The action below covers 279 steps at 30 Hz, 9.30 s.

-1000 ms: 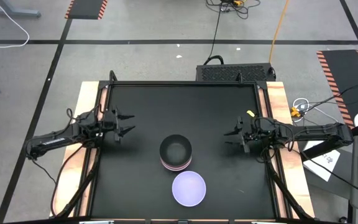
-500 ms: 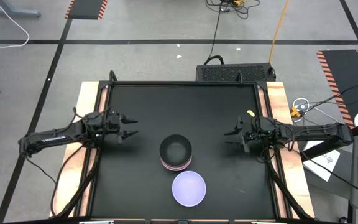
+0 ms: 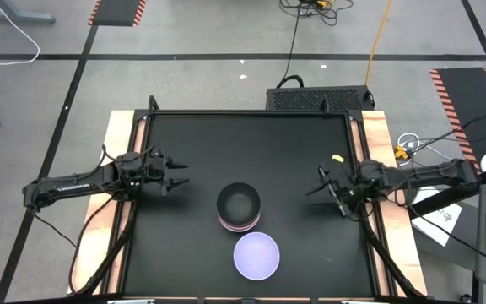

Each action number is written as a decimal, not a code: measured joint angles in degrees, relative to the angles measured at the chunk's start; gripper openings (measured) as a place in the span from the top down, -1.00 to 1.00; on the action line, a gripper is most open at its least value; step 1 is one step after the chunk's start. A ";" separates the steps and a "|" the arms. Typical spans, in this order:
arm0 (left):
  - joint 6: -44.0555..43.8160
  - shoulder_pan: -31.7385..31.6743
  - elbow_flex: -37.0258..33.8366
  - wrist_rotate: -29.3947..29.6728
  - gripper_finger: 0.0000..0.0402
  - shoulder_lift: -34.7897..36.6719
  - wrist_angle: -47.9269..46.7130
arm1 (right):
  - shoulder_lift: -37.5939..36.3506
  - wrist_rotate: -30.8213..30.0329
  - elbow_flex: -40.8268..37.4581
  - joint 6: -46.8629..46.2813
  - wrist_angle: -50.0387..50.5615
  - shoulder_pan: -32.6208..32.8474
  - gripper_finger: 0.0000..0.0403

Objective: Nest bowls inside each other
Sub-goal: Stack the purple bowl on top of the black bowl

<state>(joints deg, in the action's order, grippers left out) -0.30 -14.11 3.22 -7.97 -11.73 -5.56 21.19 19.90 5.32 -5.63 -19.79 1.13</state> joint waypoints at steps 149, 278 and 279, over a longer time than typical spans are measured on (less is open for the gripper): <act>4.33 0.00 -0.09 -4.30 -0.22 0.00 0.42 | 85.10 3.51 62.12 -47.26 34.55 17.27 0.40; 4.09 0.00 -0.02 -2.62 -0.22 -1.53 0.18 | 96.84 1.49 109.69 6.58 81.31 -9.33 0.98; 4.10 0.01 -0.02 -2.62 -0.22 -1.53 0.18 | 97.28 1.48 109.68 6.93 81.65 -9.31 0.98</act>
<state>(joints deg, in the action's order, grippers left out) 3.80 -14.09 3.20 -10.59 -13.26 -5.38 118.47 21.37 115.00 1.30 61.86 -8.19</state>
